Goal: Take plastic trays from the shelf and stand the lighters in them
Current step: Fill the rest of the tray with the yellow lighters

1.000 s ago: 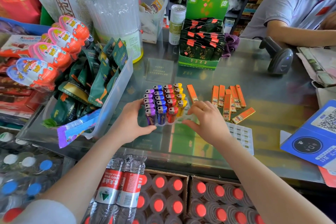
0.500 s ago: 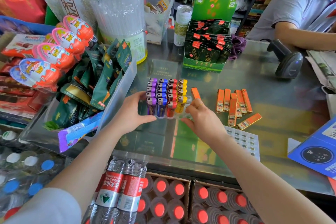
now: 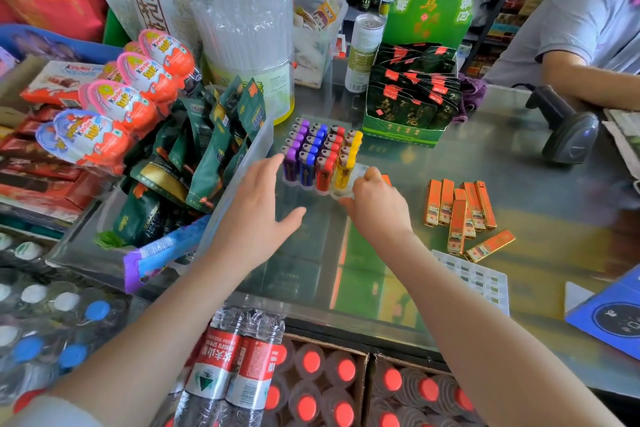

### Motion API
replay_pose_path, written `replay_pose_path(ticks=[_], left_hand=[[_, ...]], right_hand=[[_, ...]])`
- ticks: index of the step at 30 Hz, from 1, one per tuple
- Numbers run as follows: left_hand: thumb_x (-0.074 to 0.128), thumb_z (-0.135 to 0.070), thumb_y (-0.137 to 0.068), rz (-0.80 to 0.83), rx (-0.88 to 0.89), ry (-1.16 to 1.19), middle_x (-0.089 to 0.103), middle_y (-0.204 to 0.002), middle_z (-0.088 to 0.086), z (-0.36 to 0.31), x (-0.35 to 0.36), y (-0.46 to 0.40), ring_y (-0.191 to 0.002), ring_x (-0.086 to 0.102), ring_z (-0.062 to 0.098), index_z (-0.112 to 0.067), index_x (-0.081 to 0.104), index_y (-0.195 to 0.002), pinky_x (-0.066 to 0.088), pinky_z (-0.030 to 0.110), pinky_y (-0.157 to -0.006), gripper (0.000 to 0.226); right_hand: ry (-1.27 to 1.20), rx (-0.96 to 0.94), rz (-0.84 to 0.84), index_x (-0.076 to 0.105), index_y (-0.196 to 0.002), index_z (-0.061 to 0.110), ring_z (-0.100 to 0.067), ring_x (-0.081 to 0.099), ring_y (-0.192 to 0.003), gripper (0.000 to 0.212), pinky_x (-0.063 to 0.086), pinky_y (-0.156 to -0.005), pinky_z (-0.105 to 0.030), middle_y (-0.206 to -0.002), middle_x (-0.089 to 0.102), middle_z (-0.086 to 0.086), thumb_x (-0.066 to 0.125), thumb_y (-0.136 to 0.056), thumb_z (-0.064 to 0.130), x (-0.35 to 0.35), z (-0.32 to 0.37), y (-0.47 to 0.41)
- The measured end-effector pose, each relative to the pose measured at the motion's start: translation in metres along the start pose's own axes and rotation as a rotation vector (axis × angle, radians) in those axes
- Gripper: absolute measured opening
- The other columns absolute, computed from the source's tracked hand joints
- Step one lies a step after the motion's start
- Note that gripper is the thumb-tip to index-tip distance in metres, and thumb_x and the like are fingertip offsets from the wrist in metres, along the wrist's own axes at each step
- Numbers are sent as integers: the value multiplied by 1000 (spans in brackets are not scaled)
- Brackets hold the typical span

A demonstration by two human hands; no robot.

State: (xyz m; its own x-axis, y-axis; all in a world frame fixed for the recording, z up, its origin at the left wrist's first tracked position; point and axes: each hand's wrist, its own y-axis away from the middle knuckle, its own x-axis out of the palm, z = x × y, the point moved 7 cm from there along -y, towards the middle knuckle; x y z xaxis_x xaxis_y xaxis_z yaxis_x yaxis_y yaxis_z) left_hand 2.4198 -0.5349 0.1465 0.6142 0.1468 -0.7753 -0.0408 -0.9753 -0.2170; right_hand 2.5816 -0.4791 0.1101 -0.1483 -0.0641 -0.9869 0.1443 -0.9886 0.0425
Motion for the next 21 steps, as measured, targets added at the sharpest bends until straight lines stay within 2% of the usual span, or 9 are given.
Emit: replay_pose_path(ticks=[2,5,8,11,16,21], left_hand=[[62,-25,-82,-1,66,-20,48,-126,2,-8,-16,-4,-102,51,12,-13,38,-133,47,39,-92,58],[59,-23,-85,12,105,-44,58,-109,-6,-16,-31,-13,-84,56,11,-16,48,-126,52,42,-78,44],[55,-23,-87,47,176,-188,63,-104,-6,-23,-34,-22,-79,60,14,-17,54,-121,52,36,-68,35],[55,-24,-87,63,224,-224,64,-99,-7,-27,-36,-29,-73,63,18,-18,57,-117,52,33,-60,31],[52,-31,-85,21,240,-205,64,-94,-7,-23,-42,-39,-72,63,18,-17,60,-112,52,34,-58,31],[46,-36,-81,18,273,-204,66,-87,-7,-22,-39,-37,-71,62,14,-16,62,-105,50,29,-53,36]], right_hand=[[-5,24,-10,58,-105,2,-36,58,-93,23,38,-60,-35,-121,47,-15,52,-92,19,2,2,-17],[-58,40,-34,57,-108,1,-36,57,-95,27,37,-63,-35,-120,47,-16,52,-92,22,0,2,-41],[-110,30,-44,57,-105,4,-37,57,-96,28,38,-65,-36,-113,50,-15,53,-91,28,-3,4,-60],[-70,33,-56,56,-107,7,-38,57,-98,28,38,-67,-36,-111,54,-15,53,-91,30,-4,2,-78],[14,87,-59,58,-103,8,-35,61,-92,22,37,-63,-32,-101,63,-12,54,-91,26,-4,-5,-107],[51,116,-88,59,-99,7,-34,64,-86,12,38,-60,-30,-96,67,-12,53,-90,13,3,-5,-117]])
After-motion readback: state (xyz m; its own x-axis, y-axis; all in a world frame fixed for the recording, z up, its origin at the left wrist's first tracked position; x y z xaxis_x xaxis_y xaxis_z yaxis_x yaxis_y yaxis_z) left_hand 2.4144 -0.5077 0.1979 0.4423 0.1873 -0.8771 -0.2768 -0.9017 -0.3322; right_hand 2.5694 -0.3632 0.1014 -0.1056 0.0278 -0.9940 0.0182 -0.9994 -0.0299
